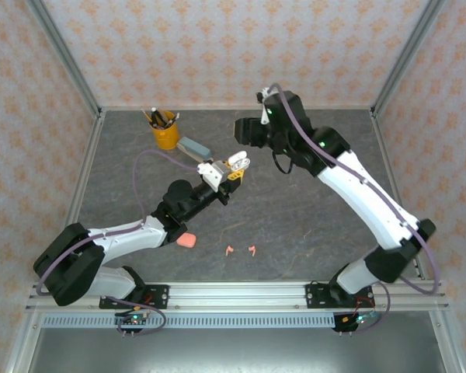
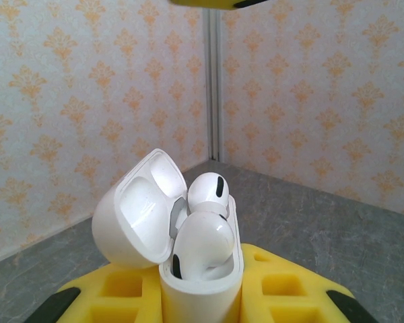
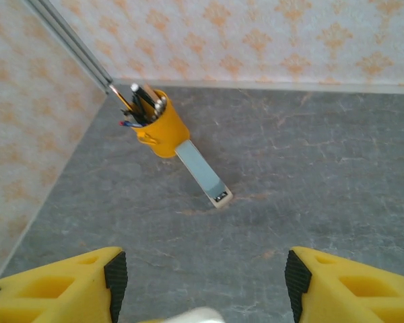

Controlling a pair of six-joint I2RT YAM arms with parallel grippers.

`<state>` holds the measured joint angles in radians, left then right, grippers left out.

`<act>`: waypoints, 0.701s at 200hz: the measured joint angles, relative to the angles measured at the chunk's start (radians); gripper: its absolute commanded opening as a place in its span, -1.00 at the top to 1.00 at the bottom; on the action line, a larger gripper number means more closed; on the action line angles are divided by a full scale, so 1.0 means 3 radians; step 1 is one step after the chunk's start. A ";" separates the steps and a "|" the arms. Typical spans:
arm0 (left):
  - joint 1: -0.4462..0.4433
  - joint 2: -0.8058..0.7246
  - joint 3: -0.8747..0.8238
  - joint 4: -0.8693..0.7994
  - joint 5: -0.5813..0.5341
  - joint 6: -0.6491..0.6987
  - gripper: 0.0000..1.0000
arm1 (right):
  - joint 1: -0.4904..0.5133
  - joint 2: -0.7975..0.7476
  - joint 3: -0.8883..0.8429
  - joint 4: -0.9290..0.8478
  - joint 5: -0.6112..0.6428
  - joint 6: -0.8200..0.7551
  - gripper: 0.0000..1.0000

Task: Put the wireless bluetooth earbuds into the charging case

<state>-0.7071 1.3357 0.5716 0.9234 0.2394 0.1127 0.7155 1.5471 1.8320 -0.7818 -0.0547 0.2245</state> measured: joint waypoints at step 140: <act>-0.0004 0.0263 0.0011 -0.0184 0.0053 0.0064 1.00 | -0.0118 0.1045 0.0556 -0.1284 -0.0278 -0.0042 0.16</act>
<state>-0.7082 1.4147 0.5751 0.8680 0.2554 0.1318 0.6800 1.8606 1.9987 -1.1671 -0.1383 0.2119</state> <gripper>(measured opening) 0.227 0.443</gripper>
